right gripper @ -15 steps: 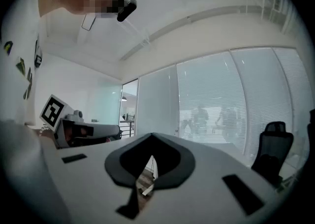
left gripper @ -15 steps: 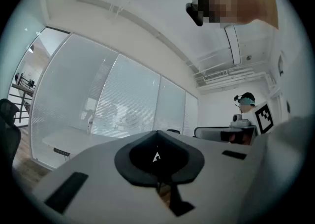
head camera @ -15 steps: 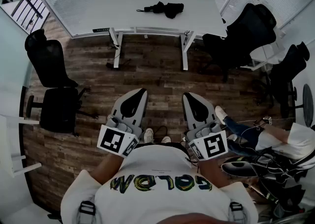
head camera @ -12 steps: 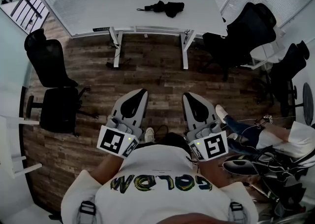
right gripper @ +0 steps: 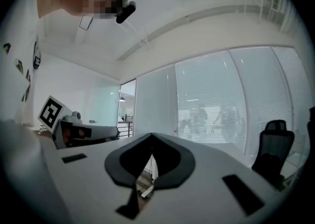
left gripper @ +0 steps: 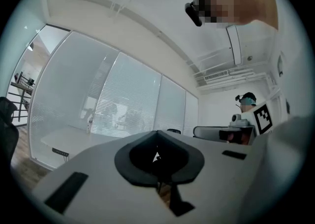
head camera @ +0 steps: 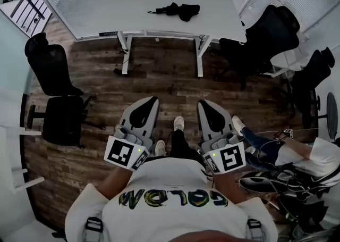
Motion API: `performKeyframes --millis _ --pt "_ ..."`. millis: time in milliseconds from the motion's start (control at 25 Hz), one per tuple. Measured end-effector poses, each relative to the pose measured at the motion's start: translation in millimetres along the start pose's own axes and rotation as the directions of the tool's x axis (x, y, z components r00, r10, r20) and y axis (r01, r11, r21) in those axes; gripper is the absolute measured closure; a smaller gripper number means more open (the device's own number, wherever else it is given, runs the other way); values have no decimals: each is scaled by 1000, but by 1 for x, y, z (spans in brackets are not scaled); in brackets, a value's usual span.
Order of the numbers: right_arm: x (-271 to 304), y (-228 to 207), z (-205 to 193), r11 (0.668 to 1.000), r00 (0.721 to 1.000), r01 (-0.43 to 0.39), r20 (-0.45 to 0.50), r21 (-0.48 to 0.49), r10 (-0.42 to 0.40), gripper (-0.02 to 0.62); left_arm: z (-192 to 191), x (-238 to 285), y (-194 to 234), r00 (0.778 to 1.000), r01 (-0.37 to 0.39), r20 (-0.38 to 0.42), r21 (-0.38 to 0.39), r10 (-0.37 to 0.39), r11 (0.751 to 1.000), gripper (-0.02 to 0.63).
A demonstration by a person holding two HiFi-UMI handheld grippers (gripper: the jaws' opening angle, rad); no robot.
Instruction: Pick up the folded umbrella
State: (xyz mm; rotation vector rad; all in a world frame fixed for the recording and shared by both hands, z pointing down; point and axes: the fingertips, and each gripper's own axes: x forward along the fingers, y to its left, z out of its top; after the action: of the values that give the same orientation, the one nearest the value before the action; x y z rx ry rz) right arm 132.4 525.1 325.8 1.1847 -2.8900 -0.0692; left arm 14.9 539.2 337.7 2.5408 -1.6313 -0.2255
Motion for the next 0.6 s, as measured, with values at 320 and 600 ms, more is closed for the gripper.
performKeyframes --millis 320,600 --pt "29 -58 -10 1000 1000 -4 7 6 4 584 -4 66 5 1000 -3 -1 16 3 1000 595" --pt "59 -128 -8 1000 1000 -26 16 -1 26 584 -1 143 8 1000 -14 1 42 14 999 595"
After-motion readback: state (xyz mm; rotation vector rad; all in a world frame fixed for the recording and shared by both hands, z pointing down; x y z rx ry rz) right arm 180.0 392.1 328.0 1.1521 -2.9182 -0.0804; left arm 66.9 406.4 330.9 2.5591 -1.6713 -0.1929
